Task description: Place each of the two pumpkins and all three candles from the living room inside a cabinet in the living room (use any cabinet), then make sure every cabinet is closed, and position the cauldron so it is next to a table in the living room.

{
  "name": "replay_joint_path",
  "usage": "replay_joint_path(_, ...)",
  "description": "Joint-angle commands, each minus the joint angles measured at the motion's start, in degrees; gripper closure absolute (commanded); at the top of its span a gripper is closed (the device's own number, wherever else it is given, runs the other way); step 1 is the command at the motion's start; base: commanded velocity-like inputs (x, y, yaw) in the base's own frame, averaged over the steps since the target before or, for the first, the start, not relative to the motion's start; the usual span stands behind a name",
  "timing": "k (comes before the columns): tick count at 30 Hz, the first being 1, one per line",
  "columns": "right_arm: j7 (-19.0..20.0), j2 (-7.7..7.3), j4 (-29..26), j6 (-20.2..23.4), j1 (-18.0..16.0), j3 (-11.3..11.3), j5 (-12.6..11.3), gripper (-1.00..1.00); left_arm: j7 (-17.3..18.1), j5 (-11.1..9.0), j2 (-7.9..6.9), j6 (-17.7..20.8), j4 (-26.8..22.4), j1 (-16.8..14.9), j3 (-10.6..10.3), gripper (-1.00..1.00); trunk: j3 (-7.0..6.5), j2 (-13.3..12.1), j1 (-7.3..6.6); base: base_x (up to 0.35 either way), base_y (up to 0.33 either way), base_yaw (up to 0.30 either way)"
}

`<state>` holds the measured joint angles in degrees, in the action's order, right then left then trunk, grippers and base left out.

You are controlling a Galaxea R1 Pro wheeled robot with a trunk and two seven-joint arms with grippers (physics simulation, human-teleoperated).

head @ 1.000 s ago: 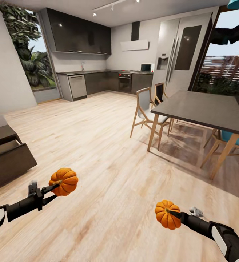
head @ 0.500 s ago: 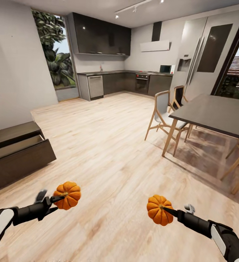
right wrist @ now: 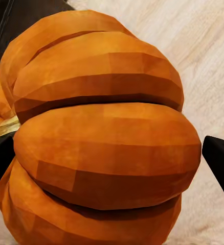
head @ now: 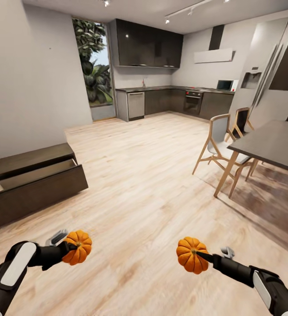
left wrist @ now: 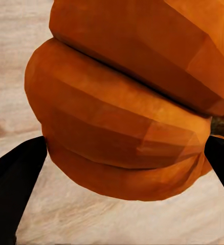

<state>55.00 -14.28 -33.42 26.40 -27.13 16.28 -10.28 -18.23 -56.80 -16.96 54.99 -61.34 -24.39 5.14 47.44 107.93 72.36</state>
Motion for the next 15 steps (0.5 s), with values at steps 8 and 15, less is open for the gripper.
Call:
replay_joint_path(8, -11.09, 0.96, -0.06, 0.58, -0.03, -4.51, -0.87, 1.0, -20.3, 8.04, 8.71, -3.05, -5.0, -0.13, -0.29, 1.0, -1.4, -3.2, -1.77, 0.0, 0.0, 0.291)
replay_joint_path(15, -17.83, 1.75, -0.06, 0.66, -0.11, -4.75, -0.89, 1.0, -22.54, 12.37, 11.7, -3.63, -6.04, -0.13, -0.31, 1.0, -2.29, -5.2, -2.87, 0.0, 0.0, 0.291)
